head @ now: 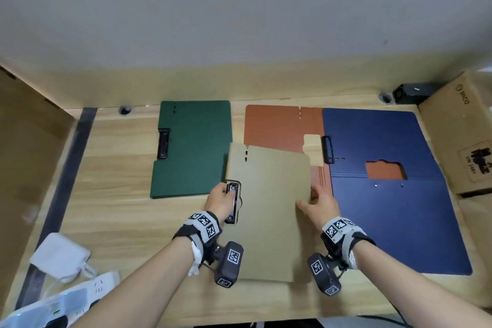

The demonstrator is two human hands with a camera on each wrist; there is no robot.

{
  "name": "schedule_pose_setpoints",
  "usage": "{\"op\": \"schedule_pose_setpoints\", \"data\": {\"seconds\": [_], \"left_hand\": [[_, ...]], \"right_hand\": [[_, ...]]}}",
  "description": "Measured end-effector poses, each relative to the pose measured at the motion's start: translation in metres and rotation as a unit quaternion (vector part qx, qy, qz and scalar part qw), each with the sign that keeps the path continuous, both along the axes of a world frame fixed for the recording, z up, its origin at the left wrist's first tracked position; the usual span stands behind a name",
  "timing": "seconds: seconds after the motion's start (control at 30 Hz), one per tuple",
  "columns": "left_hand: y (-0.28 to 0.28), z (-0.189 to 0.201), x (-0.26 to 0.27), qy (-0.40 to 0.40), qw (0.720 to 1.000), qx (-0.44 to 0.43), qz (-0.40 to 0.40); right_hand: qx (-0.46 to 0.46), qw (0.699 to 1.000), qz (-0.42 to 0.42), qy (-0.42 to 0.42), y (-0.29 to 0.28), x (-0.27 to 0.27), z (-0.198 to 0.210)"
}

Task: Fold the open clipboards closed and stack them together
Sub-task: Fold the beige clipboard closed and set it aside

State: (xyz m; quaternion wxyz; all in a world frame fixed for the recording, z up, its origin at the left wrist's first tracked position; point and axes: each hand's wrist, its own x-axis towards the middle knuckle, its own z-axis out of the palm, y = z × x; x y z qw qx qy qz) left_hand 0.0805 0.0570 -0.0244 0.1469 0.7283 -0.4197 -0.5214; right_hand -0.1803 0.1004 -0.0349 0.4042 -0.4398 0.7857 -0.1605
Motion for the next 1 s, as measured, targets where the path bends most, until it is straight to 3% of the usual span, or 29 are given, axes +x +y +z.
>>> {"op": "schedule_pose_setpoints", "data": {"seconds": [0.1, 0.3, 0.4, 0.5, 0.8, 1.0], "left_hand": [[-0.012, 0.011, 0.027, 0.036, 0.998, -0.011, 0.045], [-0.052, 0.021, 0.091, 0.030, 0.993, -0.067, 0.093], [-0.066, 0.020, 0.116, -0.022, 0.998, -0.055, 0.037], [-0.072, 0.022, 0.136, -0.013, 0.998, -0.068, 0.000], [-0.124, 0.004, 0.181, -0.030, 0.995, -0.090, 0.004], [-0.152, -0.004, 0.186, -0.132, 0.984, -0.119, -0.017]], "right_hand": [[-0.030, 0.998, -0.017, -0.056, -0.013, 0.028, 0.005], [-0.061, 0.992, -0.020, -0.112, -0.059, 0.091, -0.003], [-0.090, 0.991, -0.035, -0.091, -0.089, 0.116, -0.005], [-0.098, 0.991, -0.041, -0.084, -0.119, 0.139, -0.009], [-0.038, 0.998, 0.047, 0.006, -0.183, 0.181, -0.024], [-0.031, 0.995, 0.076, 0.048, -0.197, 0.187, -0.031]]}}
